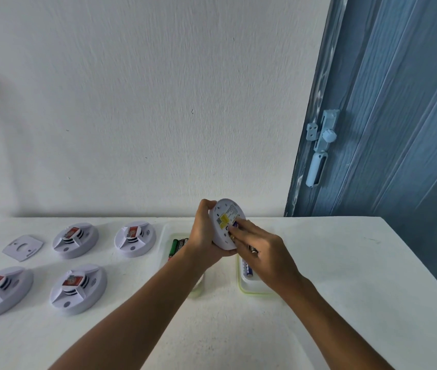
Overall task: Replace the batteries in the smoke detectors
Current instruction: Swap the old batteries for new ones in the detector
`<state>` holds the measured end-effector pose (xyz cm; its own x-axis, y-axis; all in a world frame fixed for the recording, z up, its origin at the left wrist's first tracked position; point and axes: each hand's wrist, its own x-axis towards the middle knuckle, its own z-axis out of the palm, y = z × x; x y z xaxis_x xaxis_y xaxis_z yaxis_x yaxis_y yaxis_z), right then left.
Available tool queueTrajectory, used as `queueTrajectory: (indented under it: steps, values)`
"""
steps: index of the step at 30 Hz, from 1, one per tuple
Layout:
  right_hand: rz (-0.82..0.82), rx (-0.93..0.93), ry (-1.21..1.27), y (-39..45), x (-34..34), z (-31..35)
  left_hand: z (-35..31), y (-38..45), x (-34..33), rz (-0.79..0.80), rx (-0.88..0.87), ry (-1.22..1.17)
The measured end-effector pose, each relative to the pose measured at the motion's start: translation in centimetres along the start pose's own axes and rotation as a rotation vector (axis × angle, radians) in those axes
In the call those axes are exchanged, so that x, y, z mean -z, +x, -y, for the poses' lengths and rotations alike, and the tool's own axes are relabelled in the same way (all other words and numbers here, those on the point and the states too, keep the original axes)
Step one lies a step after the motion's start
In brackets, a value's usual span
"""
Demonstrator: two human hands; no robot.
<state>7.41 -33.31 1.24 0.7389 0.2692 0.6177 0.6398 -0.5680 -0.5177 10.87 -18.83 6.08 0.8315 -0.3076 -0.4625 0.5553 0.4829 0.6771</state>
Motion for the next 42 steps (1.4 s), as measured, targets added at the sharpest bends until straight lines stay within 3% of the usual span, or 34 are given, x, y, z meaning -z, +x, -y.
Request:
queueTrajectory:
  steps: [2, 5, 9, 11, 14, 16, 23, 29, 32, 34, 37, 42]
  values:
    - [0.027, 0.071, -0.098, 0.1, 0.2, -0.6, 0.1, -0.1, 0.2, 0.025, 0.032, -0.046]
    - [-0.080, 0.098, -0.091, 0.5, 0.0, -0.6, 0.2, -0.2, 0.0, 0.053, 0.038, -0.067]
    - [-0.225, -0.253, 0.201, 1.5, 0.3, 0.2, 0.0, -0.2, 0.3, -0.007, -0.015, -0.027]
    - [-0.109, -0.420, 0.057, 1.8, 0.9, -0.5, 0.0, 0.0, 1.0, -0.041, -0.021, -0.033]
    - [0.281, -0.623, -0.341, 2.4, 1.0, -1.1, 0.0, 0.1, 1.9, -0.049, -0.015, -0.064]
    - [0.431, -0.700, -0.487, 2.7, 0.4, -1.1, 0.0, 0.1, 2.3, -0.042, -0.017, -0.083]
    - [0.529, -0.853, -0.437, 2.7, -1.0, -1.2, -0.3, -0.6, 3.4, -0.050, -0.048, -0.070]
    - [0.472, -0.798, -0.488, 2.6, -0.4, -0.1, -1.4, -1.6, 4.7, 0.008, -0.108, -0.088]
    - [0.266, -0.607, -0.497, 3.2, -0.8, 1.7, -2.6, -2.2, 5.9, 0.015, -0.173, -0.075]
    - [0.195, -0.468, -0.344, 4.2, -1.6, 3.3, -3.5, -2.6, 7.0, 0.017, -0.217, -0.070]
    - [0.390, -0.335, -0.212, 5.5, -3.5, 5.5, -4.9, -3.2, 9.0, -0.001, -0.249, -0.076]
    - [0.709, -0.255, -0.661, 6.4, -8.1, 8.3, -6.3, -3.7, 12.3, -0.063, -0.229, -0.066]
